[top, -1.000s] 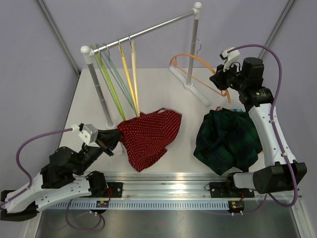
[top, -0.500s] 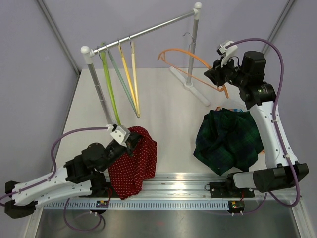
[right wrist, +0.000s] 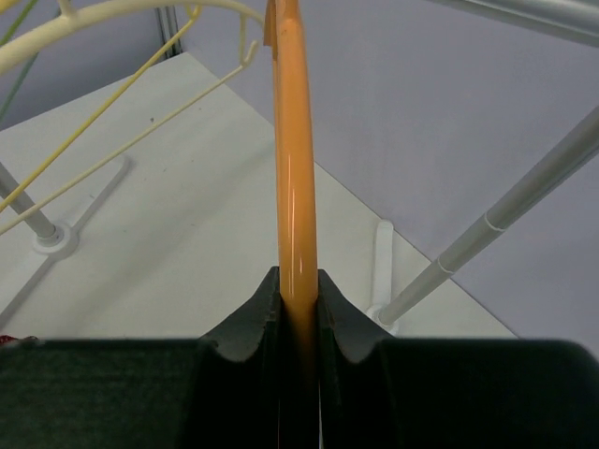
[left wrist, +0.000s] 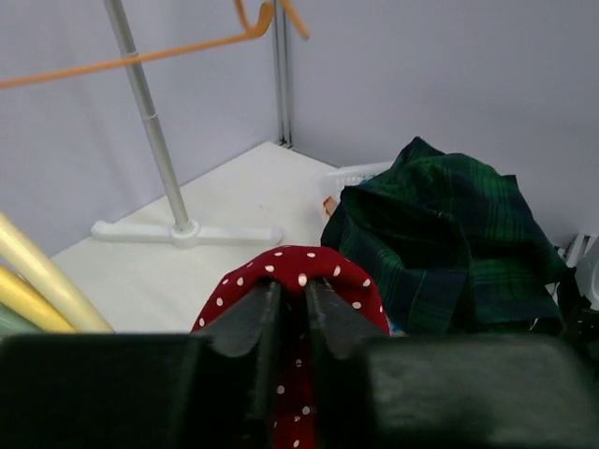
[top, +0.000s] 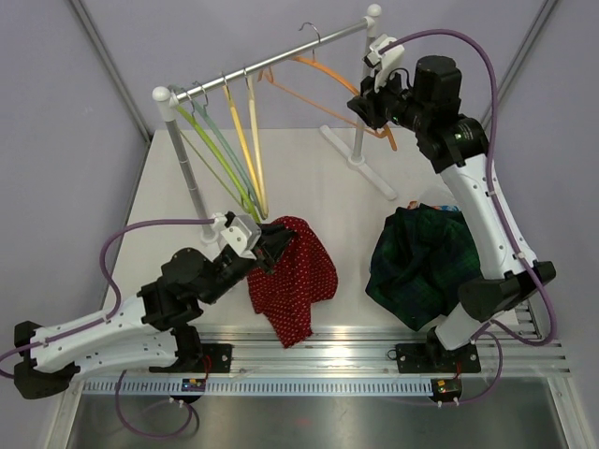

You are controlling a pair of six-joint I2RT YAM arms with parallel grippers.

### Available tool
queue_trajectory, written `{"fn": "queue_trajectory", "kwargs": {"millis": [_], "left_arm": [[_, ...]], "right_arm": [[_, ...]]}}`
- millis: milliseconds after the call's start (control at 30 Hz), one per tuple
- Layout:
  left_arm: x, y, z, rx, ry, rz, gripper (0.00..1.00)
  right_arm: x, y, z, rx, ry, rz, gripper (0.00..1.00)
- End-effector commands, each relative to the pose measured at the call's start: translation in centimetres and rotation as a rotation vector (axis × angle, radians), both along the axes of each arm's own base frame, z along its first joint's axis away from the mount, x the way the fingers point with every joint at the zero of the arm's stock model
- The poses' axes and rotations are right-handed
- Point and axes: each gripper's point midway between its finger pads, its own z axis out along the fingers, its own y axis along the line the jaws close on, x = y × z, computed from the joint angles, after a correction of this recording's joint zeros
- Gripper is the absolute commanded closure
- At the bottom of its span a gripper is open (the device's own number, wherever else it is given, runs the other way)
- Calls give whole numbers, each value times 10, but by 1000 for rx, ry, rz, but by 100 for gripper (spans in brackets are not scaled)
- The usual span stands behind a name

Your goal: Remove the skirt from the hanger

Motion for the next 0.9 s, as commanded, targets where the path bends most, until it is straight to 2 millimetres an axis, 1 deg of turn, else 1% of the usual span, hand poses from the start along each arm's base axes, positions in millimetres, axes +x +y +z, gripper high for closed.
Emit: {"fn": "queue_trajectory", "kwargs": {"millis": [0, 67, 100, 133, 167, 200, 233, 300, 333, 400, 467, 533, 567, 600, 633, 667, 700, 733, 767, 800, 833, 867], "left_arm": [[-8, -11, 17, -84, -17, -64, 77], [-9, -14, -3, -67, 27, -74, 62], [-10, -15, -21, -65, 71, -79, 44], [-10, -13, -30, -64, 89, -75, 39], [-11, -12, -37, -65, 106, -71, 33], [-12, -7, -48, -59, 129, -64, 23], [-12, -5, -50, -66, 135, -59, 18], [-13, 1, -60, -47, 158, -46, 13], [-13, 7, -65, -35, 168, -36, 10], [-14, 13, -71, -24, 181, -25, 7], [-16, 22, -79, -3, 201, -9, 4], [-16, 29, -85, 6, 215, 5, 1], [-18, 35, -91, 27, 227, 12, 1], [-20, 38, -94, 29, 240, 13, 1], [-20, 43, -105, 68, 259, 24, 1], [-22, 49, -103, 59, 265, 28, 1], [-22, 52, -106, 70, 276, 38, 1], [-23, 59, -116, 109, 294, 57, 1], [-23, 64, -120, 119, 305, 68, 1], [-24, 69, -119, 116, 307, 79, 1], [-24, 76, -128, 142, 321, 100, 1], [-23, 79, -128, 140, 327, 110, 1]], "right_arm": [[10, 10, 7, -14, -26, -34, 100], [15, 14, 1, -24, -23, -41, 100], [17, 15, -1, -27, -24, -43, 100], [17, 21, -3, -35, -26, -40, 100], [18, 22, -5, -47, -31, -41, 100], [19, 27, -7, -59, -34, -38, 100], [18, 29, -7, -60, -36, -38, 100], [18, 32, -10, -80, -43, -37, 100], [17, 34, -14, -92, -40, -36, 100], [14, 35, -15, -99, -45, -30, 100], [10, 35, -20, -117, -44, -19, 100], [8, 32, -24, -135, -40, -25, 87], [3, 27, -22, -151, -47, -29, 78], [1, 23, -23, -164, -48, -40, 61], [-7, 11, -11, -178, -84, -66, 46], [-14, 5, -7, -192, -94, -74, 36], [-20, -2, -13, -217, -91, -80, 22], [-37, -16, 4, -236, -149, -93, 18], [-49, -23, 2, -266, -149, -84, 15], [-58, -27, -12, -309, -135, -57, 13], [-69, -33, -17, -372, -156, -23, 10], [-92, -43, -24, -410, -133, 7, 9]]}}
